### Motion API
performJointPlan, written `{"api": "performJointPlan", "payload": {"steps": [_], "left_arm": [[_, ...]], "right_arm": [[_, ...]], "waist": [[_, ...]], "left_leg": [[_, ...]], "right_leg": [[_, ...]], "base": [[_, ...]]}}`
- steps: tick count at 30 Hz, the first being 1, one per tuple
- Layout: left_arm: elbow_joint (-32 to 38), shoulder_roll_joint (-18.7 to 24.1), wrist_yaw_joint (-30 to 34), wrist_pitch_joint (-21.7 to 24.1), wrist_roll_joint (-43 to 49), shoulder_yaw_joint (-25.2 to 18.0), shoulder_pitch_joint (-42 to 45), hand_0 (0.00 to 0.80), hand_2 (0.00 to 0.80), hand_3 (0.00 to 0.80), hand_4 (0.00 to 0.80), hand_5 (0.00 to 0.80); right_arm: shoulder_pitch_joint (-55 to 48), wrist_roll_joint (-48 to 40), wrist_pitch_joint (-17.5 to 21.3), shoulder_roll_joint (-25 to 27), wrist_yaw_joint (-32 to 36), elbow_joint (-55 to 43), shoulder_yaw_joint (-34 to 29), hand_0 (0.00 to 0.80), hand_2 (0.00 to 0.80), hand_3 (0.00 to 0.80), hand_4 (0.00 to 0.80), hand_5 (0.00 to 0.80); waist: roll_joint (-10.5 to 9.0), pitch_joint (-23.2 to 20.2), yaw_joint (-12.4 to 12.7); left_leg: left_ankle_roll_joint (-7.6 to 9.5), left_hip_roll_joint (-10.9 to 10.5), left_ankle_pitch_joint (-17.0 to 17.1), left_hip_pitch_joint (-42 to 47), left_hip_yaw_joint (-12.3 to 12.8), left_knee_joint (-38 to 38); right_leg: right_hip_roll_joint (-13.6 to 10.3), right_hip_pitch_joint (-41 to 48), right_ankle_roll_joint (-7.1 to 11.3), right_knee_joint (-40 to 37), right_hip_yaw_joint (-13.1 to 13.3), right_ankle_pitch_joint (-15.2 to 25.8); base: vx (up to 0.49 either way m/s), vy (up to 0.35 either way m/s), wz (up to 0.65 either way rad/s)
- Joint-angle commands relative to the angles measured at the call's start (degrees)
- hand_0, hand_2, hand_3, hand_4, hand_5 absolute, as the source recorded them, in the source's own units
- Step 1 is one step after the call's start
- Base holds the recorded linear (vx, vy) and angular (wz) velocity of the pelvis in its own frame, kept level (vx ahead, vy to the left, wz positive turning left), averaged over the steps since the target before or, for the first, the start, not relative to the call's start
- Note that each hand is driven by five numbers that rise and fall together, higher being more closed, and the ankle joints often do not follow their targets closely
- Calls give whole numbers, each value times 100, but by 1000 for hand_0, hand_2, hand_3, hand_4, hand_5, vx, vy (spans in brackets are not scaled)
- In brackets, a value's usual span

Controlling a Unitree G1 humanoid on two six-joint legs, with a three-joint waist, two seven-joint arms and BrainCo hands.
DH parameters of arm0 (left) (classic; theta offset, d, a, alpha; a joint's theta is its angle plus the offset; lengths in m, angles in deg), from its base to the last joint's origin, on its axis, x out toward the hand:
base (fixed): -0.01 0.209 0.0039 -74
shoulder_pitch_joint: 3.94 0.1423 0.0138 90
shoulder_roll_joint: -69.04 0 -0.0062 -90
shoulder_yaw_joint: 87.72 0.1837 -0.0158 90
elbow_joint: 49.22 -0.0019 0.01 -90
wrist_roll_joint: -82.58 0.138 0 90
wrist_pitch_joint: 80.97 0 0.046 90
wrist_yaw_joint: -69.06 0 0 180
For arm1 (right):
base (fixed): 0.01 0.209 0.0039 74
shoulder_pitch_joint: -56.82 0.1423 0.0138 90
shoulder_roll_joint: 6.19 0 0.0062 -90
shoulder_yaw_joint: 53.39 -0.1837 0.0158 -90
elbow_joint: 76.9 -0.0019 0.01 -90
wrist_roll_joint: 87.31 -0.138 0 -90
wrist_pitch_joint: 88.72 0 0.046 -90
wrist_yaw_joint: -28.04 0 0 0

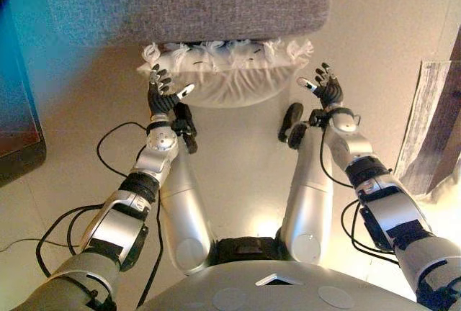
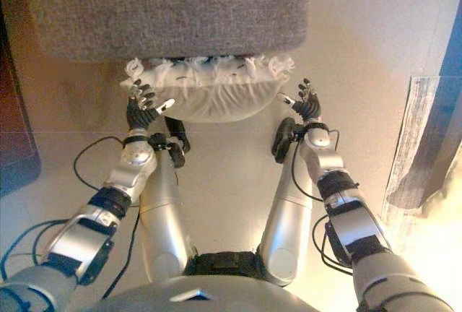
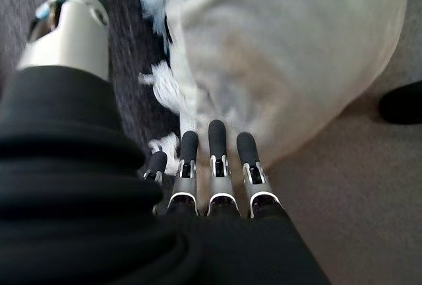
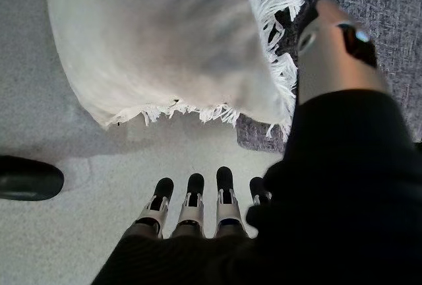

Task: Pick up the cushion and take it to the sofa

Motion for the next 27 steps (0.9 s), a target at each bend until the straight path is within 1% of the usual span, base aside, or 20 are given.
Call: {"api": "performJointPlan", "payload": {"steps": [1,3,5,8,13,17,20,27], "left_arm": [[-78,-68,421,-332,-209,-80,310,0,0,0,0,0],[-241,-108,535,-384,-537,-99,310,0,0,0,0,0],[-473,-160,560,-328,-897,-251,188,0,0,0,0,0],[-636,-168,634,-335,-1413,-457,-19,0,0,0,0,0],[-859,-150,545,-496,-2122,-688,-472,0,0,0,0,0],[-997,-142,330,-579,-2345,-809,-628,0,0,0,0,0],[-1037,-156,246,-398,-2231,-869,-678,0,0,0,0,0],[-632,-257,224,-357,-1826,-711,-476,0,0,0,0,0]], "right_arm": [[31,-142,-77,399,246,-315,-265,0,0,0,0,0],[61,-145,-169,481,410,-339,-279,0,0,0,0,0],[95,-122,-260,536,536,-350,-260,0,0,0,0,0],[130,-118,-350,580,620,-376,-184,0,0,0,0,0],[192,-233,-329,525,694,-300,-57,0,0,0,0,0],[158,-273,-323,504,711,-284,-9,0,0,0,0,0],[132,-370,-326,485,681,-295,5,0,0,0,0,0],[-137,-538,-261,341,505,-529,-69,0,0,0,0,0]], "waist": [[248,-27,18],[239,-36,-3],[229,-35,-52],[210,-48,-112],[134,-114,-213],[79,-141,-243],[34,-123,-244],[-19,-56,-175]], "left_leg": [[229,14,-793,-78,415,698],[237,48,-815,-190,418,822],[246,104,-833,-347,405,1007],[264,164,-890,-610,357,1318],[267,229,-994,-1128,240,1818],[267,234,-1029,-1329,168,2000],[269,236,-1073,-1452,114,2145],[286,139,-1065,-1504,57,2111]], "right_leg": [[-54,-280,92,-89,156,578],[-68,-398,89,49,162,550],[-82,-558,95,269,217,493],[-98,-825,102,591,305,405],[-106,-1317,124,1027,441,294],[-125,-1481,132,1161,486,252],[-136,-1570,128,1242,523,228],[-134,-1610,142,1216,517,279]], "base": [[9,-42,24],[14,-26,20],[25,4,15],[28,17,12],[0,0,0],[26,12,2],[33,2,1],[8,0,-1]]}}
